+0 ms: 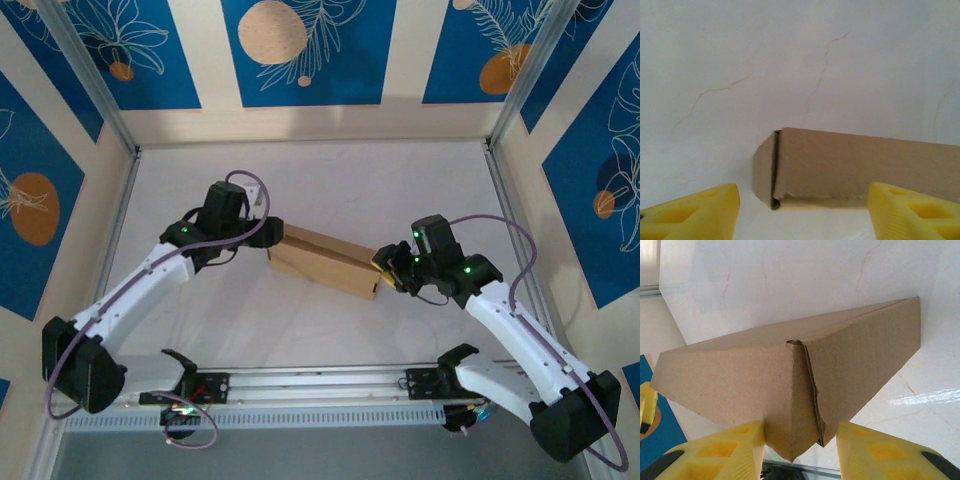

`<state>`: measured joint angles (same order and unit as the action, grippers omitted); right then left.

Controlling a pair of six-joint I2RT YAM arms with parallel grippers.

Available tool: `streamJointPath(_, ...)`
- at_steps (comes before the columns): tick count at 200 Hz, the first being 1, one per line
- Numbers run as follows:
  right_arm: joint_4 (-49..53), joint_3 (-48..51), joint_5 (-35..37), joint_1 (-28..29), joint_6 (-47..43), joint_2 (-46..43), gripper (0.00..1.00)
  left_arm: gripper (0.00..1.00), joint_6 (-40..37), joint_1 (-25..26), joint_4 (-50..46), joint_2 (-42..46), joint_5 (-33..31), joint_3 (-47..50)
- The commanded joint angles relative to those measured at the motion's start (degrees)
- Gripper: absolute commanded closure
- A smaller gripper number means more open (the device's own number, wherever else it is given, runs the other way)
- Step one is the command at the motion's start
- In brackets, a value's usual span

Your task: Fold the paper box

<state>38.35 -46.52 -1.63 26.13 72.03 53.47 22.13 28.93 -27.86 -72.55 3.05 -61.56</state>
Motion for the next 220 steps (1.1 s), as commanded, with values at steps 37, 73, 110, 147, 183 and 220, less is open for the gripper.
streamJointPath(37, 4.84, 1.06, 2.48, -0.2, -1.01, 0.75, 0.58, 0.42, 1.13, -2.49, 6.34, -1.87, 1.77, 4.02)
streamJointPath(73, 4.72, 1.23, 2.68, -0.31, -1.5, 1.05, 0.58, 0.49, 3.49, -2.78, 9.47, -2.16, 3.16, 9.18)
streamJointPath(110, 4.65, 0.89, 2.84, -0.28, -2.85, 1.66, 0.59, 0.55, 6.76, -2.79, 11.58, 0.26, 2.45, 14.94)
streamJointPath(147, 4.98, 1.3, 5.0, -0.73, -6.15, 1.96, 0.58, 0.6, 9.62, -2.74, 12.31, 2.83, 1.04, 20.02)
streamJointPath(183, 2.93, 1.73, 2.8, -1.87, -10.34, 3.45, 0.59, 0.62, 12.1, -2.8, 14.68, 2.78, 2.01, 23.5)
streamJointPath(220, 4.83, -3.64, 3.29, -2.05, -16.48, 4.28, 0.51, 0.62, 12.0, -2.72, 13.52, 3.09, 1.82, 20.68)
